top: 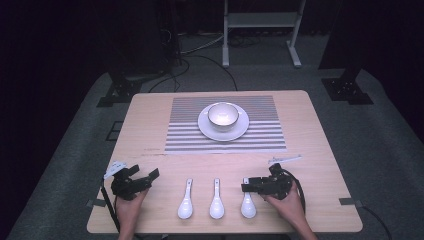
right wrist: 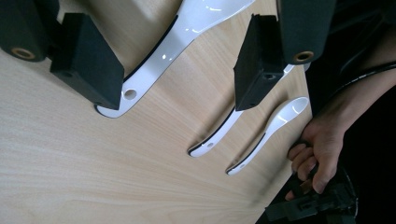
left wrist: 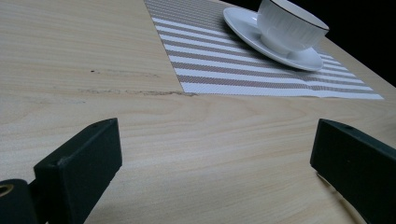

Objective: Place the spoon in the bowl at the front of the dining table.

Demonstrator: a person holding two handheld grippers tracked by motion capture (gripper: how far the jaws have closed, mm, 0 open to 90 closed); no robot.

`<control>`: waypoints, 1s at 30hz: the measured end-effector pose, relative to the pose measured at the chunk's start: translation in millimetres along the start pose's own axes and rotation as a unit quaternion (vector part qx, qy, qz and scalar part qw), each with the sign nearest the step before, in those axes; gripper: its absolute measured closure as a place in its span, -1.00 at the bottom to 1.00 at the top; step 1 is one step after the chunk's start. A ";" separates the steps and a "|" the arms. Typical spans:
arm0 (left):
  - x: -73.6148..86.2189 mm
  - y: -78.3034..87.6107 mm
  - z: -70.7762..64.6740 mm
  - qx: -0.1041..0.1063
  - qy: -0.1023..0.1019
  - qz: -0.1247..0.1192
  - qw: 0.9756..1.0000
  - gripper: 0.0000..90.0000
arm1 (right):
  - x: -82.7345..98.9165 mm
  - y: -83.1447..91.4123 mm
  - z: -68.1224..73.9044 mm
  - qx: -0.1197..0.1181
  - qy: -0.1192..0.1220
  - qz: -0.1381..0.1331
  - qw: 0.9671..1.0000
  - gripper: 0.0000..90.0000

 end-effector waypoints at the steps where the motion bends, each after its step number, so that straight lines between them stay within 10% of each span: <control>1: 0.0 0.0 0.0 0.000 0.000 0.000 1.000 -0.98 | -0.3 -0.6 -0.5 0.002 -0.002 0.002 1.000 -0.25; 22: 0.0 -0.2 -0.5 0.000 -0.002 0.001 1.000 -0.98 | -5.0 -8.0 -3.9 0.059 -0.013 0.012 0.998 0.05; 30: 0.2 -0.9 -0.4 -0.003 -0.003 0.006 1.000 -0.98 | -5.9 -11.3 2.6 0.126 -0.001 0.025 0.992 0.21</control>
Point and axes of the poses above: each handheld gripper's, and its own axes: y roughly backward along the jaws, x roughly out of its underside, z roughly to its left, the point moved 6 cm from there along -y, roughly forward along the jaws, and after that the axes turned 13 degrees about z, right-handed, at the moved point
